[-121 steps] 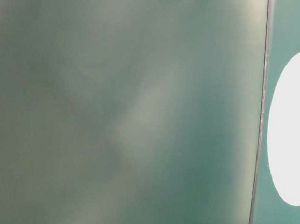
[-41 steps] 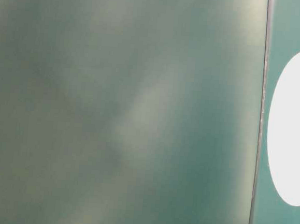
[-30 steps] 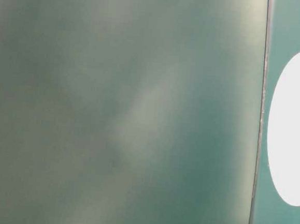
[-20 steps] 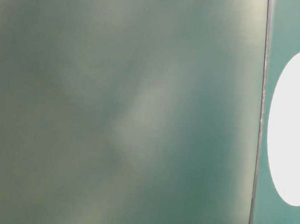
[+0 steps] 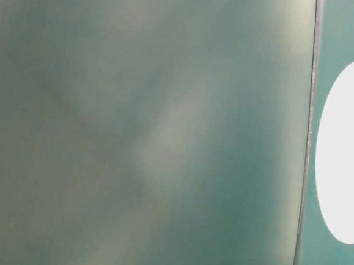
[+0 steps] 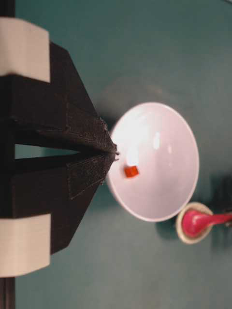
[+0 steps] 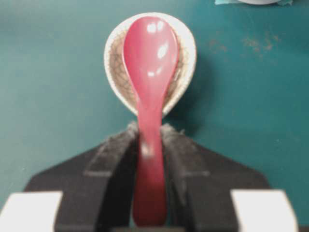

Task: Grip the spoon and scoop the red block from the bowl with right arm.
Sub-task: 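Close the right gripper on the pink spoon handle, then lift the spoon off the rest and swing it over the bowl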

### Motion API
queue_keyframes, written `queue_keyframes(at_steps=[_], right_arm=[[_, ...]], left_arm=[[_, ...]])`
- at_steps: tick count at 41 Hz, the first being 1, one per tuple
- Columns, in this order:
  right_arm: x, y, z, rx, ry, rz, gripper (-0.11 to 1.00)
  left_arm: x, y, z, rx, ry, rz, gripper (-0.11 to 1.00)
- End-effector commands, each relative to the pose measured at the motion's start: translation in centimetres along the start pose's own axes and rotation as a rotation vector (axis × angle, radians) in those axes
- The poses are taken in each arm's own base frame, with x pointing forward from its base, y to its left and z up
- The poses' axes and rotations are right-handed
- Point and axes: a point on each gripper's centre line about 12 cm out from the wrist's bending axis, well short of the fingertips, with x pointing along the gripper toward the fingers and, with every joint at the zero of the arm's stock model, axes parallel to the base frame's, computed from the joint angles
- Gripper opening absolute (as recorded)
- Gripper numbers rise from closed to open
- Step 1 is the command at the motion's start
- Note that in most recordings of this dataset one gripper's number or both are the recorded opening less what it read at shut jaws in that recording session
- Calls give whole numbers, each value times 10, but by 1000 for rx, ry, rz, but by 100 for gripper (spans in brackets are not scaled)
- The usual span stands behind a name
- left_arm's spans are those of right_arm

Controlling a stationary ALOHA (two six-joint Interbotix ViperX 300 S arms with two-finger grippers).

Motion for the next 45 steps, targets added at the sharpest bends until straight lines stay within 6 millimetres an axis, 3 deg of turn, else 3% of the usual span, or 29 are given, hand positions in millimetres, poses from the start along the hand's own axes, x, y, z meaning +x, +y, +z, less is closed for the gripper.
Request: queue_keyframes(at_steps=[1,13,45], right_arm=[[0,3,6,9,-30,11,24],[-12,2,17,2,-27,30,24],[-29,-19,93,-43,-20,-6,24]], left_arm=[[0,1,9,1,-21,4,0],[0,1,9,2,-21,4,0],[1,3,7,-1,-8,11,0]])
